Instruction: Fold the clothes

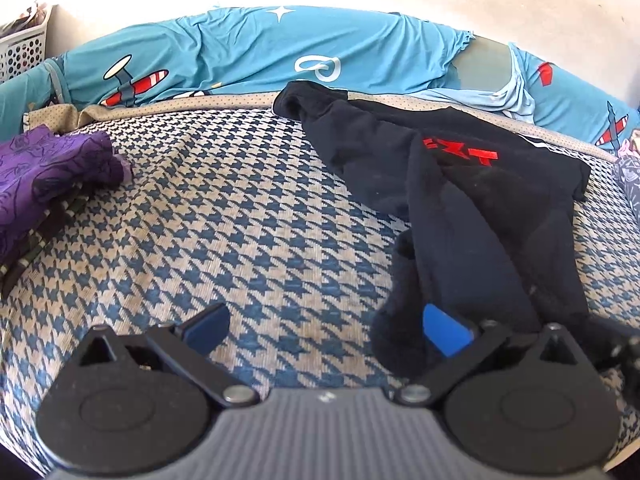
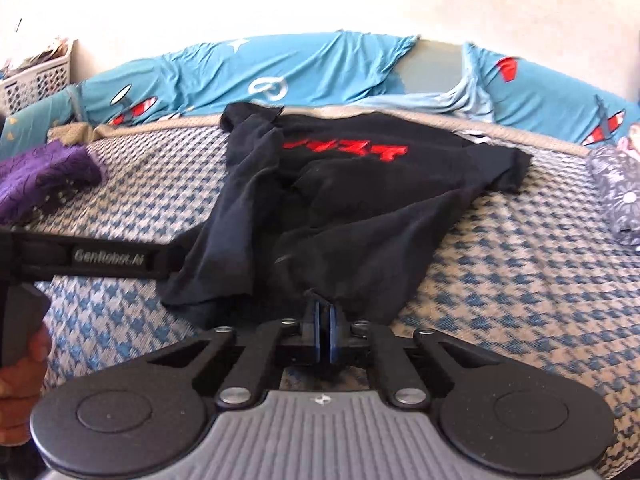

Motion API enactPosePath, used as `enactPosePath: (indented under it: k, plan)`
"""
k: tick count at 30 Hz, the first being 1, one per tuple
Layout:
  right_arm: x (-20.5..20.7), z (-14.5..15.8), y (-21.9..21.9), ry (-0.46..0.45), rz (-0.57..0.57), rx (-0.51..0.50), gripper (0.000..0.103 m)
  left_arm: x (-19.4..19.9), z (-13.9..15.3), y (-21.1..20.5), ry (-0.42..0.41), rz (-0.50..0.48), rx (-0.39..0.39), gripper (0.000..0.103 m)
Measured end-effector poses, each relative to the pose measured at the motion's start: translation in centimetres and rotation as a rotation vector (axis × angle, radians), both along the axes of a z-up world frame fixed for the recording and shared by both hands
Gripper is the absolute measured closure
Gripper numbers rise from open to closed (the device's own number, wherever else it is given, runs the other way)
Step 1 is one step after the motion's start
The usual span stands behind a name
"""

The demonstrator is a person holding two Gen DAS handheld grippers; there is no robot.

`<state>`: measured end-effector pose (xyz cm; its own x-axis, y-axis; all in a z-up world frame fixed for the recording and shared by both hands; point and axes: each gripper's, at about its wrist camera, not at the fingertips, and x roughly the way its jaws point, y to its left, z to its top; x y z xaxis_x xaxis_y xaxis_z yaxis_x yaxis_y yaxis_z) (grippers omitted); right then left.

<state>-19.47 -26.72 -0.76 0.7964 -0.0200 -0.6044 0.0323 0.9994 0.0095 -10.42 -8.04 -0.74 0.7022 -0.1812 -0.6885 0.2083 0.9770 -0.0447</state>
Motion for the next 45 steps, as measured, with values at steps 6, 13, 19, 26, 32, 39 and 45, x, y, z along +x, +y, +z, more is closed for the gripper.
enactPosePath:
  k: [6, 13, 19, 26, 32, 39, 45]
  plan:
    - [-1.4, 1.9, -2.3, -0.057, -0.085, 0.063, 0.099, -0.2, 0.1, 0.2, 0.007, 0.015, 0.009, 0.0]
    - [-3.7, 2.8, -5.2, -0.064, -0.274, 0.064, 0.099, -0.4, 0.2, 0.5, 0.014, 0.029, 0.025, 0.0]
    - [-3.9, 1.5, -6.4, 0.043, -0.343, 0.039, 0.099, -0.7, 0.2, 0.5, 0.015, 0.027, 0.031, 0.0]
    - [-5.1, 2.9, -7.2, -0.087, -0.365, 0.107, 0.084, -0.6, 0.2, 0.5, 0.022, 0.033, 0.026, 0.0]
    - [-3.8, 3.2, -6.1, -0.093, -0.184, 0.273, 0.079, -0.7, 0.4, 0.3, 0.021, 0.02, 0.022, 0.0]
    - [-1.1, 2.8, -4.3, -0.083, -0.09, 0.363, 0.06, -0.6, 0.4, 0.7, 0.021, 0.029, 0.02, 0.0]
    - [1.1, 2.2, -3.4, -0.06, -0.082, 0.361, 0.053, -0.4, 0.5, 1.2, 0.025, 0.041, 0.008, 0.0]
